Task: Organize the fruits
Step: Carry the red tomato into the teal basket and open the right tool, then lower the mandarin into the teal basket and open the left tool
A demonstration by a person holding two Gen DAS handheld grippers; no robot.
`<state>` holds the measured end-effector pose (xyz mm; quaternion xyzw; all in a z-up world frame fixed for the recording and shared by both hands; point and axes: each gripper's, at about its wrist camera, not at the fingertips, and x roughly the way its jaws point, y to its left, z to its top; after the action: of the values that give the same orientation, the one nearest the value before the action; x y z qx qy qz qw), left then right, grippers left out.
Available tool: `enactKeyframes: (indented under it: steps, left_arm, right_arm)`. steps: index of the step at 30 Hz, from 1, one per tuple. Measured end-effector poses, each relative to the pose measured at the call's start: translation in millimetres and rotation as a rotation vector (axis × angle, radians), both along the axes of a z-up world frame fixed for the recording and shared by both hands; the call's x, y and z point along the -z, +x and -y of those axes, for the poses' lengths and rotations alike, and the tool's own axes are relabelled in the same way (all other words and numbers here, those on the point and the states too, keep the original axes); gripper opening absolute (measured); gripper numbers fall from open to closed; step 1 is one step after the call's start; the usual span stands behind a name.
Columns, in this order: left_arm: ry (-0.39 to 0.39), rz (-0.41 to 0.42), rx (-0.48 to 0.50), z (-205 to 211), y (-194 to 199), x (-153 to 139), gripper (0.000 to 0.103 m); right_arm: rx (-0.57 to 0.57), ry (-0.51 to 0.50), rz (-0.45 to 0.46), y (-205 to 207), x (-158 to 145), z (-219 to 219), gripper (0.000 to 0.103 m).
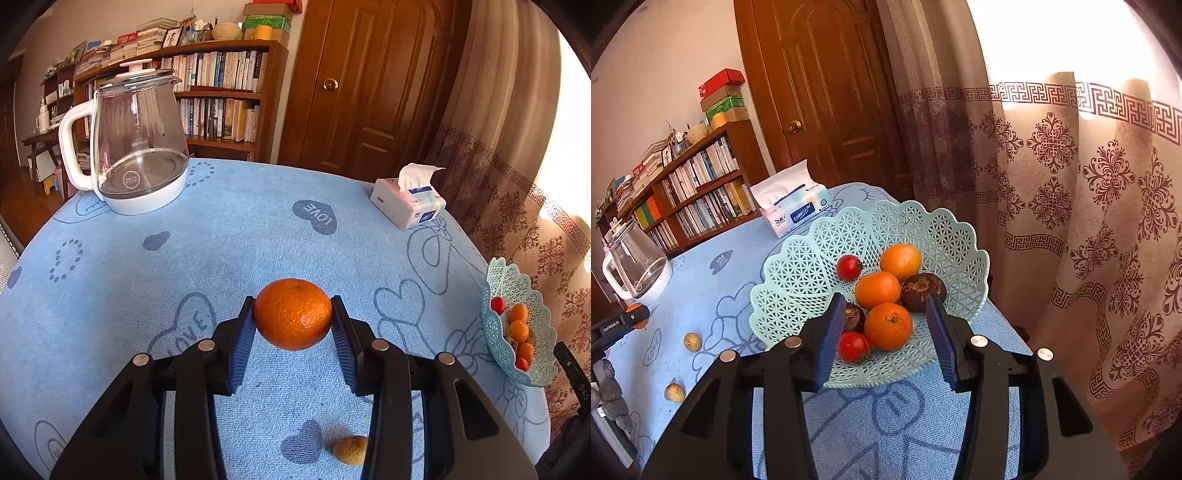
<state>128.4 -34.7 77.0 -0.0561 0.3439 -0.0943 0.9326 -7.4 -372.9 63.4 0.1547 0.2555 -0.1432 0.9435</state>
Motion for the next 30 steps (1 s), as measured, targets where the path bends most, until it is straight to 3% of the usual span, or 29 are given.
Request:
enactKeyframes:
  steps: [7, 17, 30]
  left_arm:
    - [0.026, -0.005, 0.063, 26, -7, 2, 0.041]
    - [0.019, -0.043, 0.234, 87, -17, 6, 0.041]
    - [0.035, -0.007, 0.418, 178, -27, -3, 0.041]
  right_arm:
    - [0.002, -0.067, 0.03, -3, 4, -11, 0.058]
    - [0.018, -0.018, 0.055, -8, 7, -9, 0.068]
    - [0.047, 0.002, 0.069, -13, 8, -9, 0.07]
